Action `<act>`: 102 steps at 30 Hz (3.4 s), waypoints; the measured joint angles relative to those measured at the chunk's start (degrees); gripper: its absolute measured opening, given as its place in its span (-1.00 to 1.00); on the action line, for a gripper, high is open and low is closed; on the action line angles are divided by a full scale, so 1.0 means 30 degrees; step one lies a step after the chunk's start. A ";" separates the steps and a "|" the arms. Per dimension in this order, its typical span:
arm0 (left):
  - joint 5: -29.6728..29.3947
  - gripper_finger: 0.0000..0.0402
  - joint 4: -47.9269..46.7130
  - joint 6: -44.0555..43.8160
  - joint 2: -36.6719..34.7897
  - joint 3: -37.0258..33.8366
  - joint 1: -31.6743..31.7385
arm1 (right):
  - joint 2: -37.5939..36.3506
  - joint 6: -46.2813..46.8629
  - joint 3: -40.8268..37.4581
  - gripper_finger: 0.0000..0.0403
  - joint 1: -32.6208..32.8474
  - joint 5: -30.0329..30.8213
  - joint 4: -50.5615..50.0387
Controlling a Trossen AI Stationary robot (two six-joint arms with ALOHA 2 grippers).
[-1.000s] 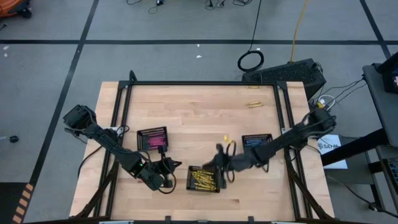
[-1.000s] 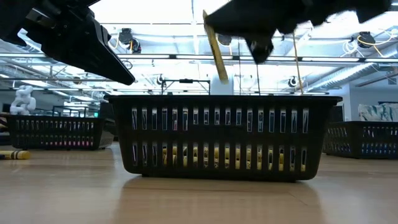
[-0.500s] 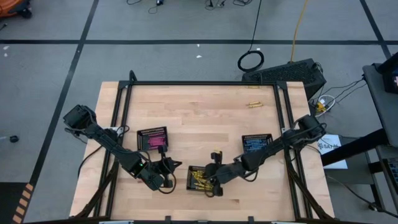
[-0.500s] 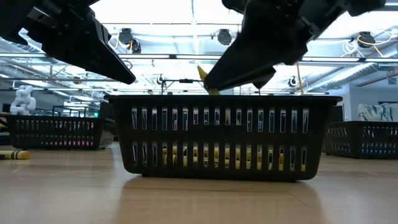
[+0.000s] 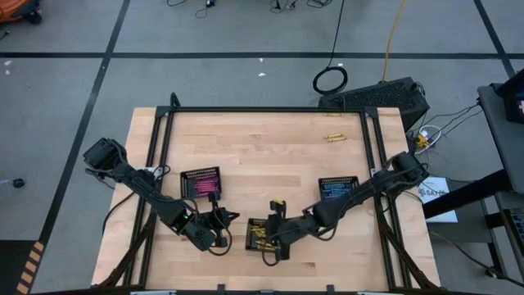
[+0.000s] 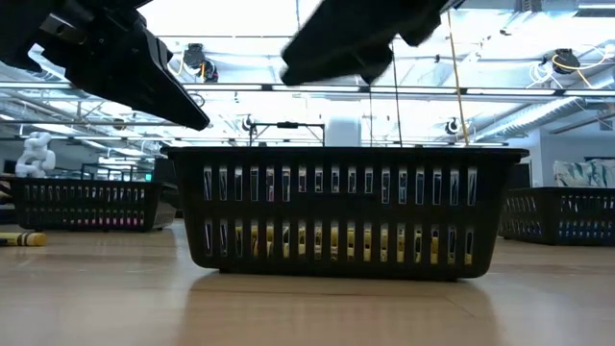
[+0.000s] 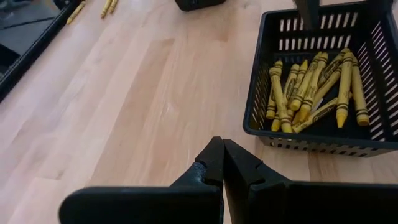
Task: Sort crayons
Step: Put the blue crayon into the right black bin
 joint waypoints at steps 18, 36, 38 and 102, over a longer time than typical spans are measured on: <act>0.7851 -0.98 -1.4170 -1.5236 -0.3160 0.0834 -0.5742 | 0.0000 -0.2578 -0.2822 -0.41 0.0418 0.2487 0.7919; 0.7731 -0.60 -1.6496 -1.7287 -0.2290 -0.0262 -0.7572 | 0.0000 -0.2857 -0.2822 -0.41 0.0425 0.2479 0.8175; 0.7777 -0.59 -1.6017 -1.6679 -0.2034 -0.0262 -0.7572 | 0.0000 -0.2857 -0.2822 -0.41 0.0425 0.2479 0.8175; 0.6910 -0.58 -1.2697 -1.4035 -0.2298 -0.1789 -0.5997 | 0.0000 -0.2697 -0.2822 -0.41 0.0425 0.2465 0.8161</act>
